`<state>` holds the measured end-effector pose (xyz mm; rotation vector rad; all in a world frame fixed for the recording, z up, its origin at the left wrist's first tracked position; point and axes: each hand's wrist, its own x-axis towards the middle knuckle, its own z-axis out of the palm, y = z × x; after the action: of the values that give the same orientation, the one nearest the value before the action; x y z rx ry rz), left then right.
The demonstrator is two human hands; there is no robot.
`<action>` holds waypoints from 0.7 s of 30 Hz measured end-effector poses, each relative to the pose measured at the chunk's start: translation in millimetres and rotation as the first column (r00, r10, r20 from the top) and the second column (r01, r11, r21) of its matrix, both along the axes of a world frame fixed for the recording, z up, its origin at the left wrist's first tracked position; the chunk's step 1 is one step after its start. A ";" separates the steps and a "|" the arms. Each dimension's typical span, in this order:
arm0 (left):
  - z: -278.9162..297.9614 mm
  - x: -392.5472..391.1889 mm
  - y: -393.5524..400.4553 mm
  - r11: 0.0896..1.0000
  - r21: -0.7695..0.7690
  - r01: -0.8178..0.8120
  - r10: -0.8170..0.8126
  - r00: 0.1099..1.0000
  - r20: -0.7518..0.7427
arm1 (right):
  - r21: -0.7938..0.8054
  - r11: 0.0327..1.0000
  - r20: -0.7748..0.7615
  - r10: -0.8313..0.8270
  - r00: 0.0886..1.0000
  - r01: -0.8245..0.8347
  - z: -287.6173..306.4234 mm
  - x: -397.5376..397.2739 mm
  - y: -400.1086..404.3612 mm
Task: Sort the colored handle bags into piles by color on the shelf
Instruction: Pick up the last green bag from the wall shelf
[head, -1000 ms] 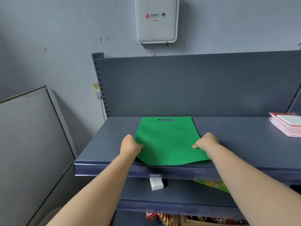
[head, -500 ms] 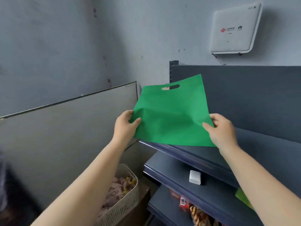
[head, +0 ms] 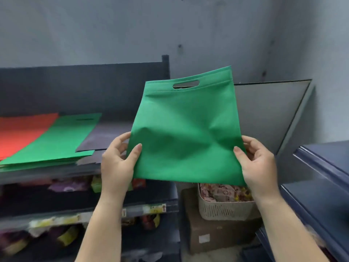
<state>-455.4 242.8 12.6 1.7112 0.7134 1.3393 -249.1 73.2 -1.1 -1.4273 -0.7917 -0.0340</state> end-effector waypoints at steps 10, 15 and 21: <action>-1.8 -167.0 116.0 0.932 -0.012 -0.363 0.362 0.929 -0.074 | -0.016 0.920 -0.068 0.390 0.918 -0.392 7.2 -120.2 170.7; 0.1 -229.1 178.6 0.898 0.033 -0.439 0.440 0.891 -0.112 | -0.135 0.896 0.024 0.430 0.902 -0.423 18.0 -171.8 251.1; 8.8 -261.1 265.4 0.901 0.077 -0.427 0.431 0.859 -0.277 | -0.327 0.903 0.138 0.338 0.931 -0.280 20.0 -199.8 326.6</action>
<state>-716.4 508.2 21.5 1.8468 1.3222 1.3962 -448.8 399.8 18.9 -1.5833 -1.2202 0.2074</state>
